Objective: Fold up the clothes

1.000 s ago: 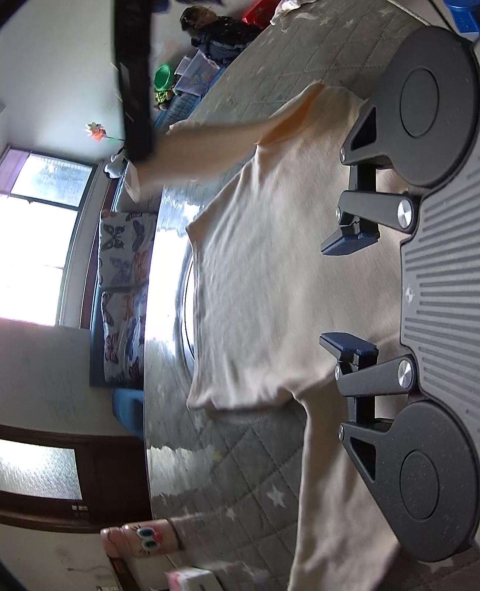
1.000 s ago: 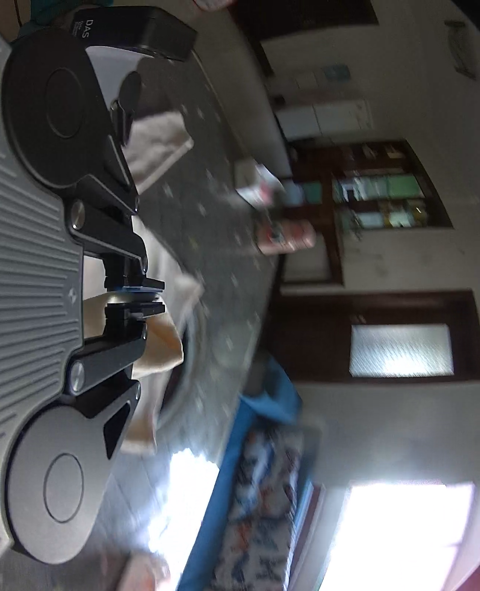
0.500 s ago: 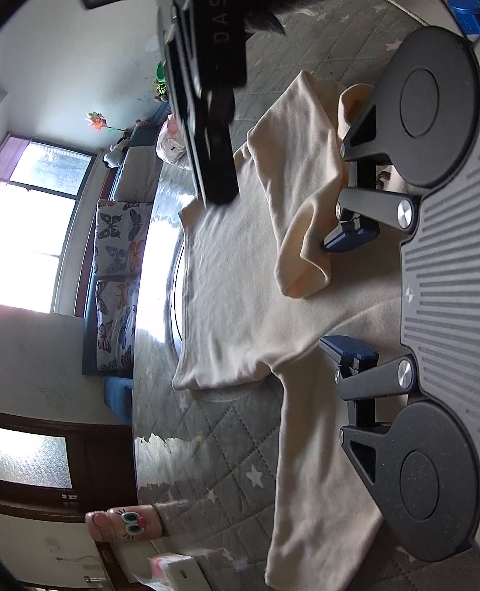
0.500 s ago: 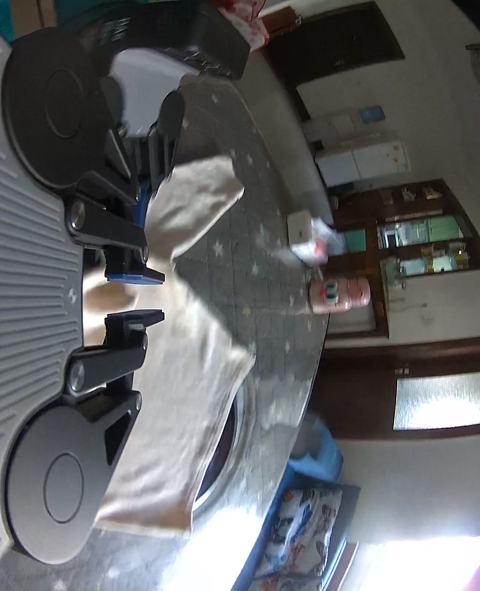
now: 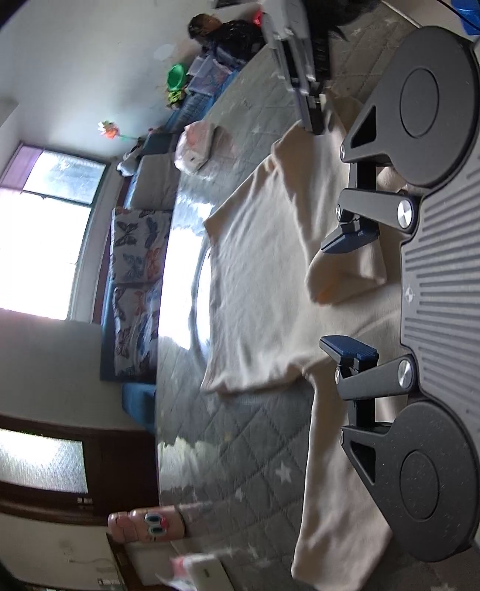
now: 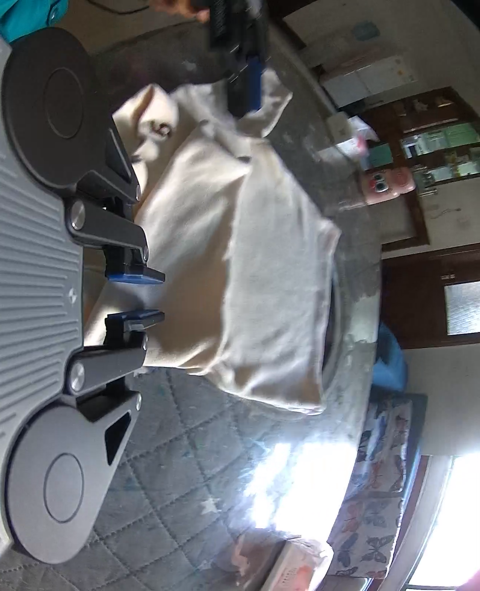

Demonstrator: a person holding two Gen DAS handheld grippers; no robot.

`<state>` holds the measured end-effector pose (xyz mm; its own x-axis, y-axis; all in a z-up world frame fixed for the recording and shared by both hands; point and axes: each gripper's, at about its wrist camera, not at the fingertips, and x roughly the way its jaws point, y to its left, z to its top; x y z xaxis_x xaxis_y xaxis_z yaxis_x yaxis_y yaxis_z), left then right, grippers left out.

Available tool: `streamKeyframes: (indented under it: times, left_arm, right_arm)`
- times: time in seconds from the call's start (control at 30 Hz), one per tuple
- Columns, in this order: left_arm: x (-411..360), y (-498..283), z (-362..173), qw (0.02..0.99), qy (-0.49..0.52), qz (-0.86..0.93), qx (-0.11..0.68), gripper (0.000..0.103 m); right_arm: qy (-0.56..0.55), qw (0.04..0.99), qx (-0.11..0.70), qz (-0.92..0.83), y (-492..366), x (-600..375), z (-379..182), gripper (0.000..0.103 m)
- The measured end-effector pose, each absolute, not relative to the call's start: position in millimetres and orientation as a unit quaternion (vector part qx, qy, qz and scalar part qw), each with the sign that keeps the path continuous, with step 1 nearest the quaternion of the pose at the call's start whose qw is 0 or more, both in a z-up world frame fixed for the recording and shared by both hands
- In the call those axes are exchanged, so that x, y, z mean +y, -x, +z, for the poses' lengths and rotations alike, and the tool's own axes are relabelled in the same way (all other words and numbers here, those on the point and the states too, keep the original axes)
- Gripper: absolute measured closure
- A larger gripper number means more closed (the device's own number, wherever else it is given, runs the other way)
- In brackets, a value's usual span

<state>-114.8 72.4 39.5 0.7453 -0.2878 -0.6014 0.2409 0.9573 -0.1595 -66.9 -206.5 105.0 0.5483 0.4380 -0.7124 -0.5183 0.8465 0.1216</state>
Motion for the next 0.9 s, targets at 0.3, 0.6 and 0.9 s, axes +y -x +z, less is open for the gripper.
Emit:
streamKeyframes:
  times: [0.3,0.6,0.9]
  left_arm:
    - [57.9,110.9,21.8,0.924,0.021,-0.158,0.348,0.086]
    - [70.9,118.1,31.7,0.931,0.014,-0.130,0.340,0.101]
    - [54.6,112.2,39.3,0.928,0.034,-0.160,0.334,0.089]
  right_arm:
    - [0.016,0.900,0.377,0.220,33.8,-228.2,101.9,0.088]
    - [0.028,0.901,0.383,0.200,27.2,-228.6,87.0,0.088]
    - [0.050,0.895,0.370,0.244,42.7,-209.1,99.7,0.086]
